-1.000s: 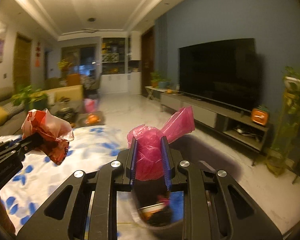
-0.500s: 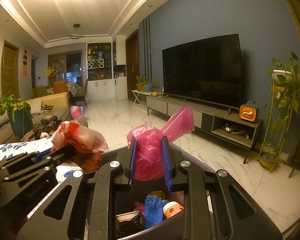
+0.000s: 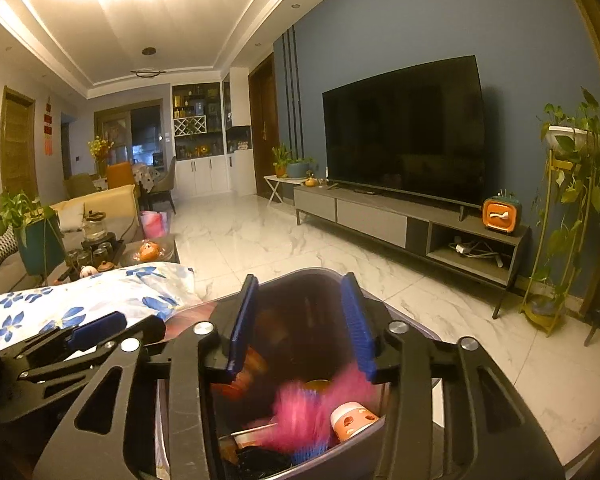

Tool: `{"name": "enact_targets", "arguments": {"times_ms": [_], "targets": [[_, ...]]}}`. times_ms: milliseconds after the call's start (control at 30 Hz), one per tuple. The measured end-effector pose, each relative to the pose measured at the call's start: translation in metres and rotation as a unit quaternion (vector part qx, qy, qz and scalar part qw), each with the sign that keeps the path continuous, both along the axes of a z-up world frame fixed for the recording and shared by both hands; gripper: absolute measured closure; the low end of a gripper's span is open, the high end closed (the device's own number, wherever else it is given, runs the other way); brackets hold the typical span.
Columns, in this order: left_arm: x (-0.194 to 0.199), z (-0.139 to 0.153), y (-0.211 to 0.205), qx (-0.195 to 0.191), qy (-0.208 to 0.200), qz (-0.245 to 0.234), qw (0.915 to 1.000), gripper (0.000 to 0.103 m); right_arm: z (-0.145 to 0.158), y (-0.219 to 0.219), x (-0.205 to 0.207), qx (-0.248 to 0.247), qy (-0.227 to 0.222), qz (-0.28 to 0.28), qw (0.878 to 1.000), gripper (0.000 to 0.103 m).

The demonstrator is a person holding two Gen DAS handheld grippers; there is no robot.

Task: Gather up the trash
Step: 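Open both tools to drop the wrapper and pink bag into the bin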

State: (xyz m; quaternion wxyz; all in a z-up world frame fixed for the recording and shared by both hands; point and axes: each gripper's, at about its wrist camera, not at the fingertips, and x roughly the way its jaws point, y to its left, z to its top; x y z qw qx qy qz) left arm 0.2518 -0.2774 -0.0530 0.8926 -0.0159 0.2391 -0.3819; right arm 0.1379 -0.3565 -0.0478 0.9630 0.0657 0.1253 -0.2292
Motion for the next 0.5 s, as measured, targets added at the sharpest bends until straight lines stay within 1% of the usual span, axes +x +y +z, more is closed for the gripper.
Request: {"name": "enact_targets", "arguments": {"times_ms": [33, 100, 167, 233, 300, 367, 433, 500], "targets": [[-0.001, -0.001, 0.002, 0.000, -0.002, 0.002, 1.0000, 0.040, 0.000, 0.001, -0.001, 0.000, 0.001, -0.001, 1.000, 0.050], [-0.004, -0.002, 0.005, 0.003, -0.003, 0.010, 0.9999, 0.032, 0.001, 0.005, -0.003, -0.001, 0.001, -0.002, 1.000, 0.046], [-0.006, -0.001, 0.013, 0.004, -0.004, 0.020, 0.9998, 0.028, 0.002, 0.008, -0.007, -0.003, 0.000, -0.005, 1.000, 0.038], [-0.010, 0.001, 0.023, 0.009, -0.009, 0.036, 0.9993, 0.024, 0.002, 0.011, -0.011, -0.005, -0.001, -0.008, 1.000, 0.023], [-0.016, 0.003, 0.036, 0.019, -0.020, 0.061, 0.9977, 0.020, 0.002, 0.018, -0.015, -0.010, 0.003, -0.013, 1.000, 0.015], [-0.023, 0.005, 0.050, 0.030, -0.030, 0.087, 0.9953, 0.016, 0.001, 0.025, -0.016, -0.013, 0.012, -0.013, 1.000, 0.013], [-0.032, 0.007, 0.065, 0.043, -0.038, 0.116, 0.9916, 0.013, 0.000, 0.033, -0.017, -0.011, 0.022, -0.012, 1.000, 0.006], [-0.040, 0.009, 0.081, 0.062, -0.044, 0.137, 0.9877, 0.011, -0.001, 0.043, -0.020, -0.009, 0.028, -0.003, 1.000, 0.006]]}}
